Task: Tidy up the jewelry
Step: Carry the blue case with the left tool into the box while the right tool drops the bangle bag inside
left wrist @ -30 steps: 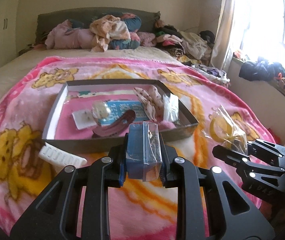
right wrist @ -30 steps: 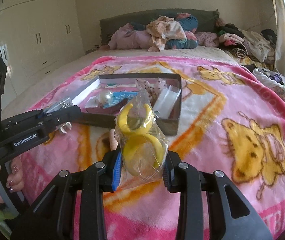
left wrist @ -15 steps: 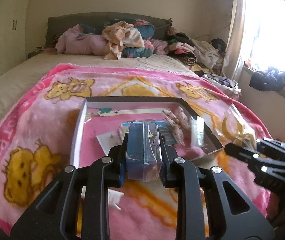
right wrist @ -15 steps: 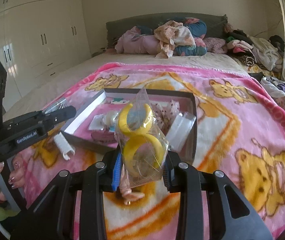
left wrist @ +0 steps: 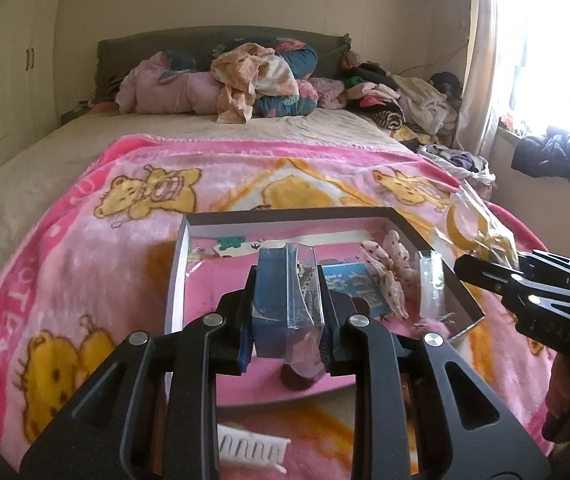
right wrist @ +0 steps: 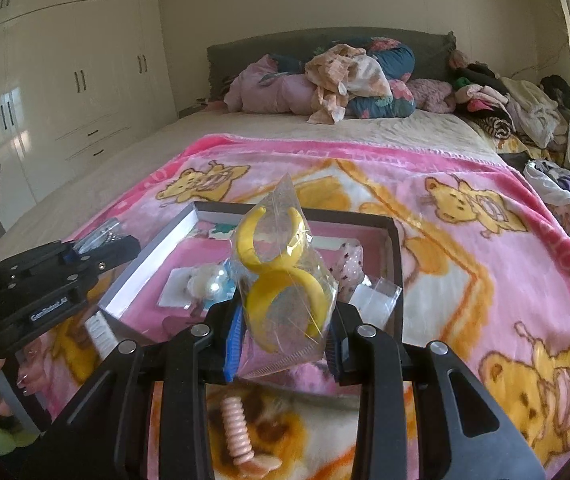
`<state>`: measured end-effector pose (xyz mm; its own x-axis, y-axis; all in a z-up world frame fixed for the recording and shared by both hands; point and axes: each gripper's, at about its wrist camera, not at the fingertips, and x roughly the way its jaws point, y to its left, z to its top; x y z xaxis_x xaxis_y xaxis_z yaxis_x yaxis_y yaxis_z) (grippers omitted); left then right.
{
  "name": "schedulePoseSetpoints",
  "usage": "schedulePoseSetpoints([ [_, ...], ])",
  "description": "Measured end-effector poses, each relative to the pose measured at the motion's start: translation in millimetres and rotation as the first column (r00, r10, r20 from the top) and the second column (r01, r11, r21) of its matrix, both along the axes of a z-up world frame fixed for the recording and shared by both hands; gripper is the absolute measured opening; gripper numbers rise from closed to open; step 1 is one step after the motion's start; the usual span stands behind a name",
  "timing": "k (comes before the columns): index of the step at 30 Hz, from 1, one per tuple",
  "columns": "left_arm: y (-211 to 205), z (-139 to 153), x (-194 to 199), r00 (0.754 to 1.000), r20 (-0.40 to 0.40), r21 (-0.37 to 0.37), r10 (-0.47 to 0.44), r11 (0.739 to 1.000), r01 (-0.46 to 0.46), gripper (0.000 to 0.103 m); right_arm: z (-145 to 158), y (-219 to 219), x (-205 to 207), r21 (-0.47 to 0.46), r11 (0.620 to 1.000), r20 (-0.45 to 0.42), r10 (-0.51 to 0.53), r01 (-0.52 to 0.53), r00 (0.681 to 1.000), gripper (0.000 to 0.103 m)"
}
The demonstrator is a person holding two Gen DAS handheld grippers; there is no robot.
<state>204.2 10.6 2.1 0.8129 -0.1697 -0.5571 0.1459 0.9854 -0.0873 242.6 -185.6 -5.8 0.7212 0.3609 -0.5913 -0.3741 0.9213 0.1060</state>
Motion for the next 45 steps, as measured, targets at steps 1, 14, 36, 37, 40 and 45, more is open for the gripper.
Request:
schedulePoseSetpoints([
  [1, 0.4, -1.3, 2.9, 1.0, -0.006, 0.002, 0.001, 1.0, -0.001, 0.017, -2.0, -0.1, 3.0, -0.002, 1.0, -0.005, -0.002, 0.002, 1.0, 0.031],
  [14, 1.2, -36.2, 34.5, 0.995, -0.104, 0.004, 0.001, 1.0, 0.0, 0.017, -36.9, 6.0, 27.3, -0.03, 0.999, -0.073, -0.035, 0.033, 0.997, 0.032],
  [36, 1.2, -59.3, 46.2, 0.988, -0.152, 0.003, -0.003, 1.0, 0.003, 0.017, -70.7, 17.3, 50.2, -0.055, 0.998, -0.137, -0.043, 0.036, 0.99, 0.036],
  [37, 1.7, -59.8, 46.8, 0.989, -0.15, 0.002, -0.003, 1.0, 0.003, 0.017, -72.1, 18.2, 50.3, -0.059, 0.998, -0.139, -0.045, 0.037, 0.989, 0.036],
  [40, 1.7, -59.9, 46.8, 0.988, -0.152, 0.001, -0.002, 1.0, 0.002, 0.017, -74.8, 18.8, 48.8, -0.054, 0.998, -0.145, -0.042, 0.035, 0.989, 0.042],
  [45, 1.7, -61.8, 47.2, 0.988, -0.157, -0.001, 0.002, 1.0, -0.002, 0.018, -69.6, 18.3, 38.1, -0.06, 0.998, -0.103, -0.043, 0.036, 0.994, 0.057],
])
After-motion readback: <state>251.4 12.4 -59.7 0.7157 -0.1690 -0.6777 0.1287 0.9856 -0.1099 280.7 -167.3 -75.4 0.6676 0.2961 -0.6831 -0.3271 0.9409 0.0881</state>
